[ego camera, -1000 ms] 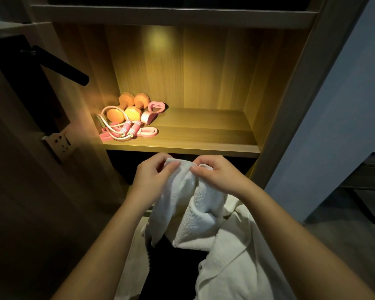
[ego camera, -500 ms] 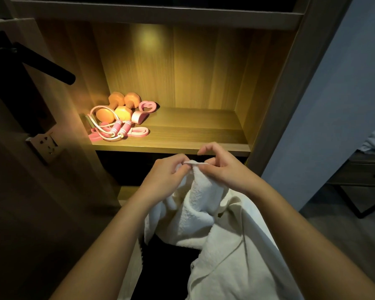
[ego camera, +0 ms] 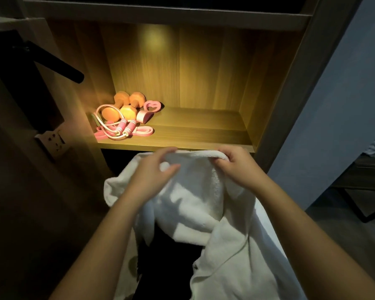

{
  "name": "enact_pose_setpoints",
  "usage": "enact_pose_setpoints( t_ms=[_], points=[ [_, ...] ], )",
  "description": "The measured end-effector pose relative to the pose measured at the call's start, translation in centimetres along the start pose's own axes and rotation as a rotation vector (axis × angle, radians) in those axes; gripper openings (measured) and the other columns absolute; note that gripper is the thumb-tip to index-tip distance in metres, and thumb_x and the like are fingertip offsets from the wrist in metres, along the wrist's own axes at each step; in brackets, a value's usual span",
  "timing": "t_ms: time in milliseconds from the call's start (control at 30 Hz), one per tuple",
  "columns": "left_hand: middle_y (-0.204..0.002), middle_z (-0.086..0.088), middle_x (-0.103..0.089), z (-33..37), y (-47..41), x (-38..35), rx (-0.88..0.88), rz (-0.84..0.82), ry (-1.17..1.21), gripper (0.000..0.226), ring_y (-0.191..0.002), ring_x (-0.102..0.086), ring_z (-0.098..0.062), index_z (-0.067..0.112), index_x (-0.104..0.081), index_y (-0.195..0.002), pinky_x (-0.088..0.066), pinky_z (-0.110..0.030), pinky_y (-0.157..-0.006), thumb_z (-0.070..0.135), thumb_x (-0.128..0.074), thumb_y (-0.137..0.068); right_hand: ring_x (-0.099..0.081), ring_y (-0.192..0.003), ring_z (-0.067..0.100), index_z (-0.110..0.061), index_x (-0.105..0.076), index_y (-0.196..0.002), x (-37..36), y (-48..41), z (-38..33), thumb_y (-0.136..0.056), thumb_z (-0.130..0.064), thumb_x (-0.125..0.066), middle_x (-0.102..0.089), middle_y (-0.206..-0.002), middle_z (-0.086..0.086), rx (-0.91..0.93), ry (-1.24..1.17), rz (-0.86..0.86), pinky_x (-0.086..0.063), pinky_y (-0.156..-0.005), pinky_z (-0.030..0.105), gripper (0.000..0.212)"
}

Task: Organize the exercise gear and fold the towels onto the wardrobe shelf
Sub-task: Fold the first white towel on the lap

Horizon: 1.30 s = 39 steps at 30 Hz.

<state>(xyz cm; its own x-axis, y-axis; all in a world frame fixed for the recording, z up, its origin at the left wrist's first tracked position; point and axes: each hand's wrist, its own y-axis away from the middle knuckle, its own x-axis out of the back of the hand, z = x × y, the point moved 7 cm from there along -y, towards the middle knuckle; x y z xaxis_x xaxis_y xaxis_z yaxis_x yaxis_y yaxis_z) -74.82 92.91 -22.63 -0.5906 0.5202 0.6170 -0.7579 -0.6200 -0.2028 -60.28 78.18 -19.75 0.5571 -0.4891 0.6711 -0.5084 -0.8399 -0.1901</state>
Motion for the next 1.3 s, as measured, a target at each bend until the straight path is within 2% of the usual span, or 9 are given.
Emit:
enact_pose_setpoints(
  t_ms=[100, 167, 233, 467, 700, 867, 967, 1100, 1300],
  points=[
    [-0.111, 0.018, -0.066, 2.8, -0.1, -2.8, -0.104, -0.103, 0.056, 0.037, -0.103, -0.057, 0.002, 0.036, -0.062, -0.124, -0.044, -0.021, -0.089, 0.027, -0.067, -0.089, -0.054, -0.07, 0.009, -0.015, -0.069, -0.083, -0.1, 0.0, -2.1, -0.091, -0.012, -0.06, -0.061, -0.072, -0.006, 0.085, 0.019, -0.032, -0.042, -0.064, 0.031, 0.012],
    [-0.081, 0.009, -0.069, 3.0, -0.7, -2.1, -0.086, 0.031, 0.042, 0.008, -0.08, -0.06, -0.006, 0.027, -0.07, -0.095, -0.046, -0.028, -0.071, 0.026, -0.065, -0.089, -0.053, -0.075, 0.005, -0.02, -0.067, -0.083, 0.9, 0.0, -2.3, -0.088, -0.012, -0.064, -0.058, -0.079, -0.01, 0.104, 0.091, 0.061, -0.041, -0.066, 0.023, 0.01],
    [-0.065, 0.001, -0.061, 2.9, -0.8, -1.2, -0.081, 0.133, 0.005, 0.016, -0.067, -0.055, -0.015, 0.021, -0.066, -0.08, -0.037, -0.031, -0.057, 0.032, -0.063, -0.09, -0.051, -0.078, 0.008, -0.025, -0.061, -0.08, 2.0, 0.1, -1.5, -0.085, -0.015, -0.068, -0.055, -0.083, -0.01, 0.051, 0.182, 0.185, -0.044, -0.068, 0.026, 0.013],
    [-0.069, 0.001, -0.06, 1.2, 0.0, 3.1, -0.075, 0.359, 0.052, 0.015, -0.067, -0.056, -0.017, 0.02, -0.063, -0.081, -0.041, -0.032, -0.056, 0.028, -0.06, -0.093, -0.05, -0.066, 0.009, -0.029, -0.044, -0.073, 2.8, 0.2, 1.4, -0.086, -0.015, -0.067, -0.053, -0.072, -0.012, -0.165, 0.311, 0.389, -0.041, -0.053, 0.028, 0.03],
    [-0.084, 0.002, -0.064, -4.3, 1.2, 8.0, 0.23, 0.702, 0.022, 0.014, -0.084, -0.062, -0.02, 0.02, -0.067, -0.093, -0.044, -0.024, -0.062, 0.021, -0.053, -0.095, -0.055, -0.074, 0.016, -0.028, -0.054, -0.086, 3.5, 0.4, 1.4, -0.087, -0.01, -0.064, -0.057, -0.081, -0.008, -0.209, 0.388, 0.432, -0.048, -0.061, 0.03, 0.02],
    [-0.083, 0.009, -0.059, -1.4, 0.1, 2.8, 0.13, 0.249, -0.072, 0.046, -0.062, -0.056, -0.012, 0.041, -0.052, -0.132, -0.047, -0.028, -0.058, 0.033, -0.066, -0.089, -0.057, -0.079, 0.014, -0.022, -0.069, -0.095, 2.0, -0.3, 0.4, -0.089, -0.004, -0.058, -0.066, -0.087, -0.003, -0.186, 0.259, 0.274, -0.046, -0.062, 0.026, 0.022],
    [-0.092, 0.009, -0.069, 2.4, 0.3, -2.0, -0.014, 0.055, -0.146, 0.048, -0.081, -0.062, -0.013, 0.047, -0.052, -0.128, -0.054, -0.033, -0.072, 0.038, -0.069, -0.084, -0.06, -0.088, 0.016, -0.022, -0.072, -0.099, 0.6, -0.6, -1.1, -0.087, -0.004, -0.059, -0.069, -0.094, 0.0, -0.139, 0.235, 0.23, -0.053, -0.072, 0.033, 0.025],
    [-0.08, 0.004, -0.067, 3.8, 0.2, -3.3, -0.046, 0.126, -0.266, 0.012, -0.077, -0.061, -0.025, 0.03, -0.062, -0.099, -0.054, -0.041, -0.069, 0.031, -0.057, -0.089, -0.061, -0.088, 0.017, -0.022, -0.071, -0.1, 0.2, -0.4, -1.9, -0.087, -0.007, -0.058, -0.069, -0.093, 0.0, -0.104, 0.241, 0.217, -0.054, -0.073, 0.036, 0.024],
    [-0.074, -0.004, -0.06, 1.6, -0.3, 1.6, 0.01, 0.346, -0.291, 0.013, -0.069, -0.057, -0.029, 0.021, -0.06, -0.093, -0.051, -0.039, -0.061, 0.029, -0.051, -0.09, -0.054, -0.073, 0.017, -0.033, -0.063, -0.101, 1.5, 0.5, 0.0, -0.088, -0.008, -0.057, -0.062, -0.085, -0.006, -0.245, 0.482, 0.238, -0.046, -0.059, 0.028, 0.029]
  ],
)
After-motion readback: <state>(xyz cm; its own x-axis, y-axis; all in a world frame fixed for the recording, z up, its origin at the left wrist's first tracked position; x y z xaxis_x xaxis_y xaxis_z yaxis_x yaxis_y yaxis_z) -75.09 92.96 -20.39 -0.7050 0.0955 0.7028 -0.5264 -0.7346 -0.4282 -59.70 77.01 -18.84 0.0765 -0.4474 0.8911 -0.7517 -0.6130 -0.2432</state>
